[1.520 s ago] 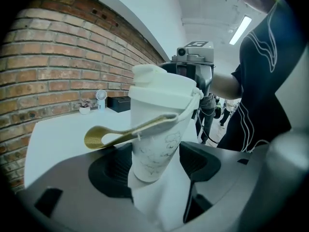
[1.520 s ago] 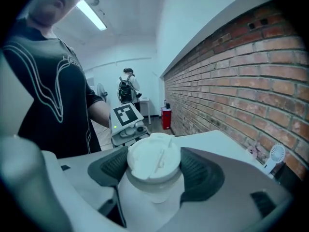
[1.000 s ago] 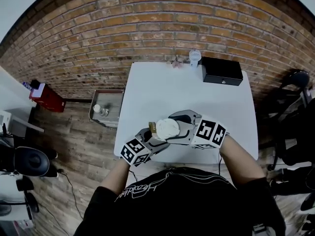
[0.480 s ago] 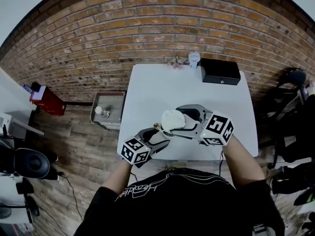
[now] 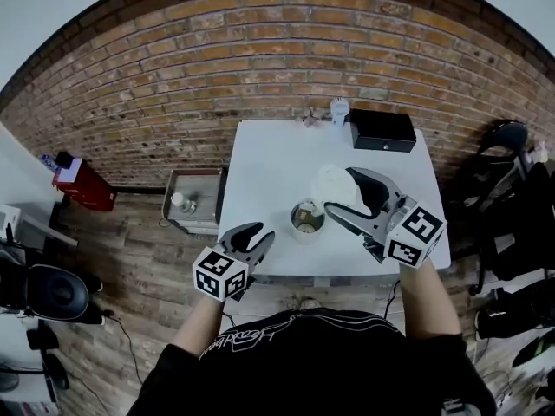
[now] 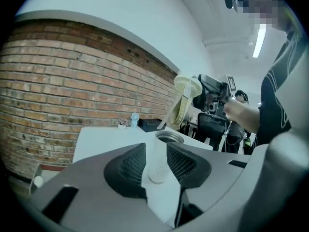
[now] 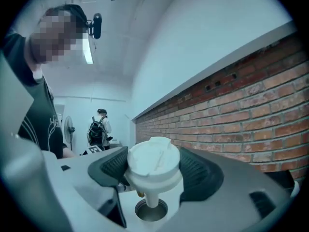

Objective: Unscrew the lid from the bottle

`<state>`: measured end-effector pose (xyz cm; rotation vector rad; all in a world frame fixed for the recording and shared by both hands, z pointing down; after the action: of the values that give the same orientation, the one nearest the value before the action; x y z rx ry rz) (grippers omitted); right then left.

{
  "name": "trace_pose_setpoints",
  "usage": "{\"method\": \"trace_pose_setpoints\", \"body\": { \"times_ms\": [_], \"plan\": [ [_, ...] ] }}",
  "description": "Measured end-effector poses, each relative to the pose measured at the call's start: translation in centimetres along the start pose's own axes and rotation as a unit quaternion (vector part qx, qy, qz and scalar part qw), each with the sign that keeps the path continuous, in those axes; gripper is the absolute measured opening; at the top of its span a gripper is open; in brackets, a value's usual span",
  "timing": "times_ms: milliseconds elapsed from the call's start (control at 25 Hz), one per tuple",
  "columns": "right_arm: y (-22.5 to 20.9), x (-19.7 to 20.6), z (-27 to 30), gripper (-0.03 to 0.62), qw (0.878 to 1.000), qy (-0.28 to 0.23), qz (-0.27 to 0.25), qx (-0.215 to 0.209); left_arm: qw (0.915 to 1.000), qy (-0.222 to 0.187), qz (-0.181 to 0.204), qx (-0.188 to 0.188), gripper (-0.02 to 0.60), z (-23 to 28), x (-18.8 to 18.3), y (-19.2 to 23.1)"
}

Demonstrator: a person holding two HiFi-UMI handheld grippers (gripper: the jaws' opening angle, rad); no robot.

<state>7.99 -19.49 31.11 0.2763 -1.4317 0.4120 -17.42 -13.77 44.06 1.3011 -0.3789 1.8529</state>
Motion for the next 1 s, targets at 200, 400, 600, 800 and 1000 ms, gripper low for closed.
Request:
{"method": "trace_pose_setpoints", "body": {
  "times_ms": [200, 400, 600, 800, 1000],
  "plan": [
    [1.7, -2.6, -4.7, 0.328, 0.995, -0.075, 0.026, 0.068, 0.9949, -0.099, -0.002, -0.019, 0.057, -6.2, -5.3, -2.6],
    [5.3, -3.3, -9.3, 0.328, 0.987, -0.104, 0.024, 0.120, 0.9907, -0.135, -0.004, -0.019, 0.038, -10.1, -7.6, -5.0],
    [9.1, -1.8, -12.1, 0.328, 0.981, -0.119, 0.037, 0.147, 0.9899, -0.140, 0.005, 0.020, 0.035, -11.7, -7.5, -7.5],
    [12.2, 1.2, -13.6, 0.328, 0.977, -0.111, 0.061, 0.170, 0.9925, -0.111, 0.016, 0.049, 0.035, -11.7, -5.7, -9.2],
    [14.7, 2.8, -14.4, 0.327, 0.974, -0.113, 0.077, 0.179, 0.9922, -0.096, 0.013, 0.079, 0.035, -12.2, -4.1, -10.8]
  ]
}}
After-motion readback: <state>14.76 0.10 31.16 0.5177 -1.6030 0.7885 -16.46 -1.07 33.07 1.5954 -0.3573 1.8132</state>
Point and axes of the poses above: the fingertips, and each gripper's own axes: z forward along the fingers, y to its left, x out of its underside, the point moved 8 cm from there along -z, backward along the fingers, and after that the axes turned 5 degrees about y, right-handed, at the moved point
